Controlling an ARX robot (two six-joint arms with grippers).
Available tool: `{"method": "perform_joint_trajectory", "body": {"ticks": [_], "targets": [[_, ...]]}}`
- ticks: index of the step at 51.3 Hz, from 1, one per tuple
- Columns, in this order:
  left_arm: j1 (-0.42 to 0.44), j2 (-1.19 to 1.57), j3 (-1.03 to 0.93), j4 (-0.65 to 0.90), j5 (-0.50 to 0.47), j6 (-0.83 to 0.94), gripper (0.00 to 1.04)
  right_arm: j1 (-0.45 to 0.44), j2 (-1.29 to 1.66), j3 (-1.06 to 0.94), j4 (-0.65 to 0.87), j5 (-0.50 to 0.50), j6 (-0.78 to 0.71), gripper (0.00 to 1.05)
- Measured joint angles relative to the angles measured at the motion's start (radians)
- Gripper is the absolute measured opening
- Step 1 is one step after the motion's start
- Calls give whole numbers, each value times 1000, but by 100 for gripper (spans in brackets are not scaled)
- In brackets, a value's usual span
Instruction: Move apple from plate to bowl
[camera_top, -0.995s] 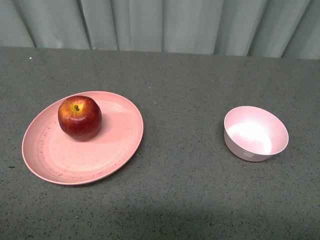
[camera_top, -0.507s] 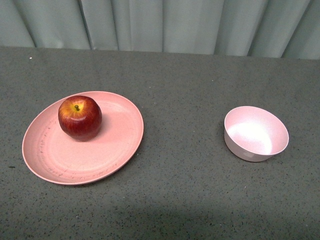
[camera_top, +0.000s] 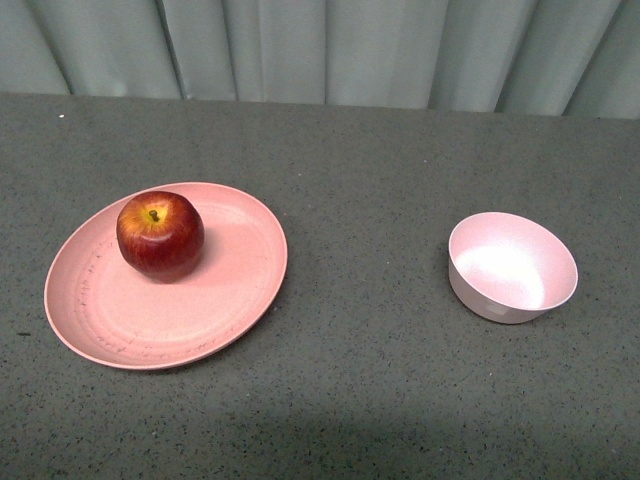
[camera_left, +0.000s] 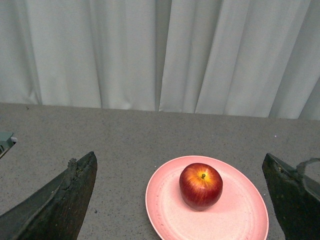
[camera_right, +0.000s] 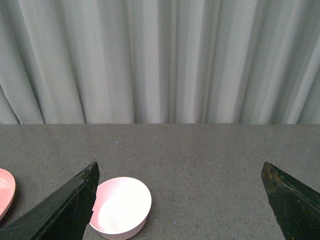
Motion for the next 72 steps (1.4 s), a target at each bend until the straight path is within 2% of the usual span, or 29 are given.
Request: {"method": "perform_joint_trajectory", "body": {"ticks": [61, 64, 66, 67, 70, 72], "targets": [[0, 0, 0, 0, 0, 0, 98, 0, 0, 0, 0, 0, 0, 95], [0, 0, 0, 0, 0, 0, 98, 18, 8, 0, 12, 50, -27, 95], [0, 0, 0, 0, 0, 0, 98, 48, 39, 1, 40, 161, -88, 95], [0, 0, 0, 0, 0, 0, 98, 56, 57, 2, 50, 185, -101, 95], [0, 0, 0, 0, -1, 0, 98, 64, 134, 5, 92, 188, -150, 95], [0, 0, 0, 0, -1, 0, 98, 63, 236, 14, 152, 153, -191, 95]]}}
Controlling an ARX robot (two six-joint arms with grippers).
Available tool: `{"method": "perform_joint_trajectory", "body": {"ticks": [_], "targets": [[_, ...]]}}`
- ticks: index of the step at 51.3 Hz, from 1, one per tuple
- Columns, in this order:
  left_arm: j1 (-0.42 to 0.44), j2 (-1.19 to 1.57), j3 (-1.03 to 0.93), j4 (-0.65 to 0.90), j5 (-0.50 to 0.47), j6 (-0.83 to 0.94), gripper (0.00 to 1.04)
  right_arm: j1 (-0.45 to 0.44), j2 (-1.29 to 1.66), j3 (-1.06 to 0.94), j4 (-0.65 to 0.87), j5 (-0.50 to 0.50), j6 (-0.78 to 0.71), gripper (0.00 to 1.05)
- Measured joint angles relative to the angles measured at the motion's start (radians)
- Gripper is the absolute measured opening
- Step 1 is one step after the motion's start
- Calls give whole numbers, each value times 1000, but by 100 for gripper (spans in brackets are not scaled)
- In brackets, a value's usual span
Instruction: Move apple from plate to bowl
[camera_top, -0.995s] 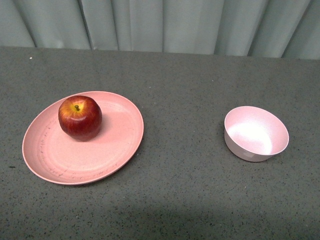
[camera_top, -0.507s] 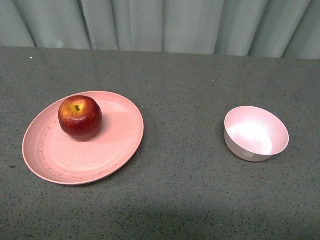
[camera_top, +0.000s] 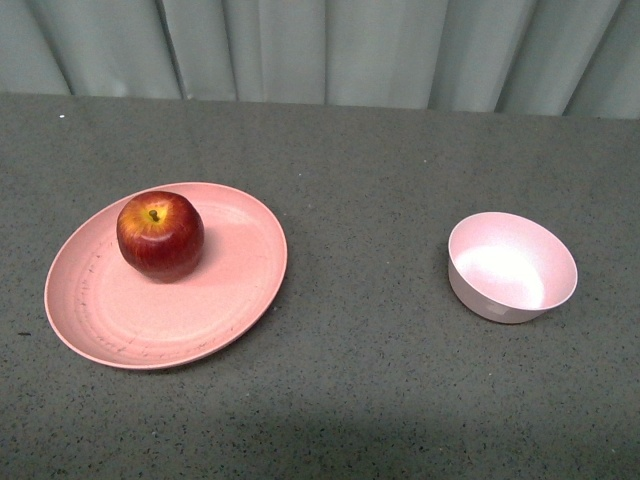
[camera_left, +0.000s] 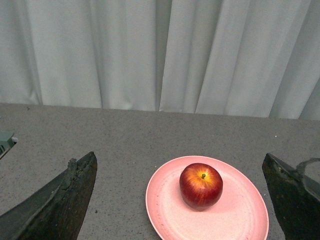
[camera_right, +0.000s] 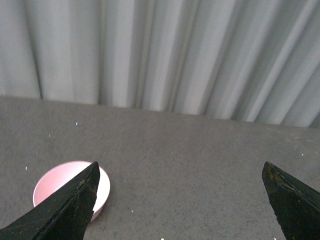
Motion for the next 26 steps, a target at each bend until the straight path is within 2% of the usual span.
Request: {"method": "perform_joint_trajectory", "body": {"ticks": [4, 8, 14, 19, 26], "targets": [[0, 0, 0, 0, 0, 0, 98, -10, 145, 21, 85, -53, -24, 95], [0, 0, 0, 0, 1, 0, 98, -20, 414, 85, 224, -129, -51, 95], [0, 0, 0, 0, 0, 0, 98, -16, 671, 167, 306, -175, -72, 95], [0, 0, 0, 0, 0, 0, 98, 10, 921, 269, 296, -212, -80, 95], [0, 0, 0, 0, 1, 0, 98, 55, 1147, 422, 179, -256, -79, 95]]}}
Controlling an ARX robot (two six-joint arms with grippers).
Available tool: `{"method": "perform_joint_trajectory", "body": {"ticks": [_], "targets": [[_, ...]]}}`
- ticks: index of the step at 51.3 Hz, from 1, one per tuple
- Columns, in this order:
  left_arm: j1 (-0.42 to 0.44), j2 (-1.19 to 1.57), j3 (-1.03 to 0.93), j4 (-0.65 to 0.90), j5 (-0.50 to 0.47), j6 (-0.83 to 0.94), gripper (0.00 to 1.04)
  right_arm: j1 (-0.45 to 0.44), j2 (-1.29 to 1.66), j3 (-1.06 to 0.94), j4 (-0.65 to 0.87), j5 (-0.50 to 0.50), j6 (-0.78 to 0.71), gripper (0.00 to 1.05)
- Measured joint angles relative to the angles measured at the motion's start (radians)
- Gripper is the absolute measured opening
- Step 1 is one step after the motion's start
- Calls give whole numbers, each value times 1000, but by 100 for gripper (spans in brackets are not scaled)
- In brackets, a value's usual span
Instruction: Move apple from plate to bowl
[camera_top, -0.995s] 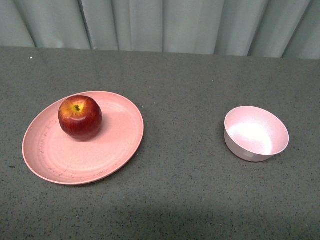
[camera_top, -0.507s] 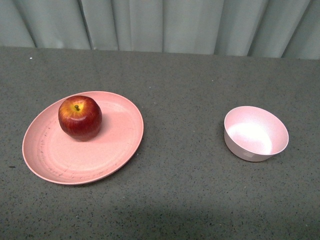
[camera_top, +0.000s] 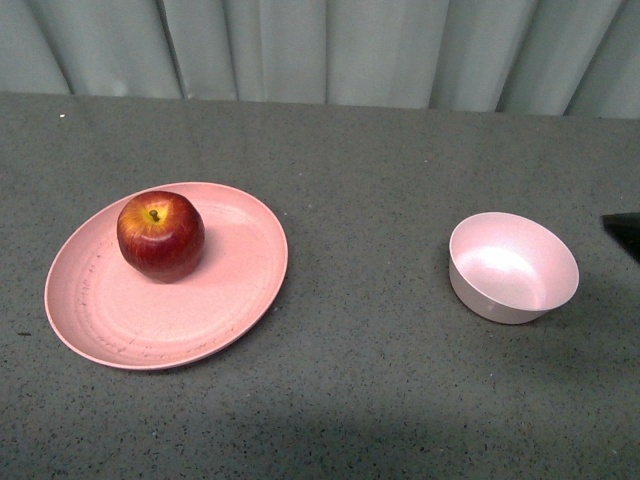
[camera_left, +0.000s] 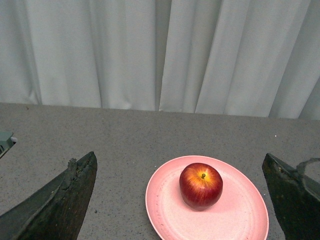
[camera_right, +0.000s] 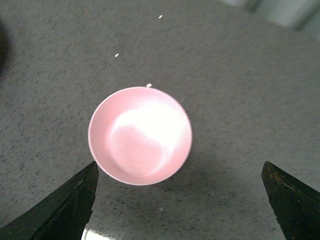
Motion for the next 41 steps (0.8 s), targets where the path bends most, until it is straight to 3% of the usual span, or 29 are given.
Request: {"method": "perform_joint_trajectory", "body": {"ticks": [13, 41], "targets": [[0, 0, 0, 0, 0, 0, 98, 95, 295, 235, -211, -40, -10, 95], [0, 0, 0, 0, 0, 0, 98, 138, 597, 434, -285, -26, -32, 95]]}}
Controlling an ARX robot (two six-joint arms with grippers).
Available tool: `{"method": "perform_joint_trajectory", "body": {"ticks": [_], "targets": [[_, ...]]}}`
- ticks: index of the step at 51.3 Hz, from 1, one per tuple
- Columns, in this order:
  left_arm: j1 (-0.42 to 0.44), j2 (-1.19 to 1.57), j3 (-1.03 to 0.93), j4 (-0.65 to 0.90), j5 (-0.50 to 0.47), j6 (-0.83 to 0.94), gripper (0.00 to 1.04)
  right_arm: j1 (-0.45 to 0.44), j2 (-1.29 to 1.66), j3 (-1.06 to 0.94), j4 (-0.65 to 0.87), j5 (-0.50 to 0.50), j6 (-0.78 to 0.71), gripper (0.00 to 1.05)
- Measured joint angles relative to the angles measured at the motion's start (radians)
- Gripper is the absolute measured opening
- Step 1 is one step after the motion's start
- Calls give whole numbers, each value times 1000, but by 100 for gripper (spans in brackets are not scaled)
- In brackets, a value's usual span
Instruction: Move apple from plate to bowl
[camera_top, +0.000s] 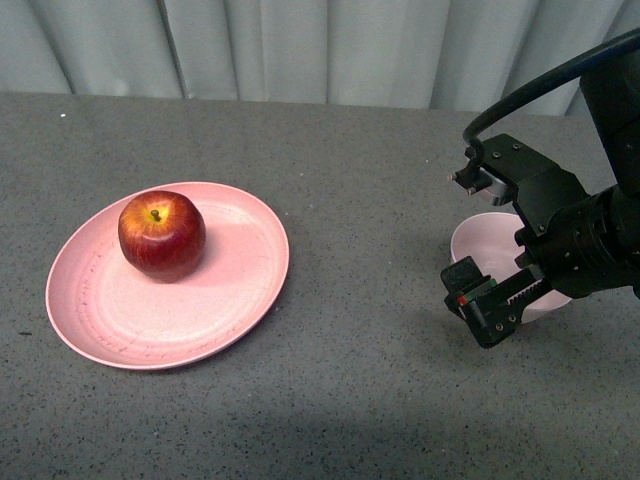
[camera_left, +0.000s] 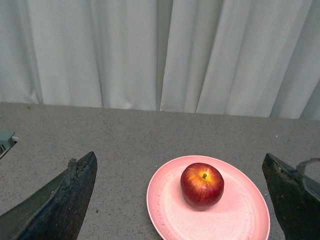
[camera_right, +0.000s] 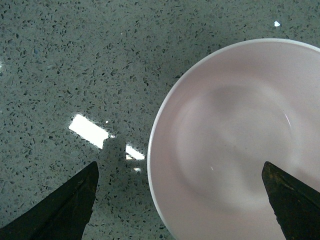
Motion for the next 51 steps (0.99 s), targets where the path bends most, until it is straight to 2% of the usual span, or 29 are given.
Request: {"method": "perform_joint_trajectory", "body": {"ticks": [5, 11, 25, 31, 42, 51], "targets": [[0, 0, 0, 0, 0, 0, 98, 2, 11, 6, -3, -1, -4, 93], [0, 0, 0, 0, 0, 0, 98, 4, 18, 7, -3, -1, -8, 79], [0, 0, 0, 0, 0, 0, 98, 4, 23, 7, -7, 8, -9, 22], [0, 0, 0, 0, 0, 0, 98, 2, 23, 12, -13, 19, -17, 1], [0, 0, 0, 0, 0, 0, 98, 28, -56, 14, -56, -10, -27, 1], [0, 0, 0, 0, 0, 0, 98, 109, -102, 43, -81, -72, -22, 1]]}}
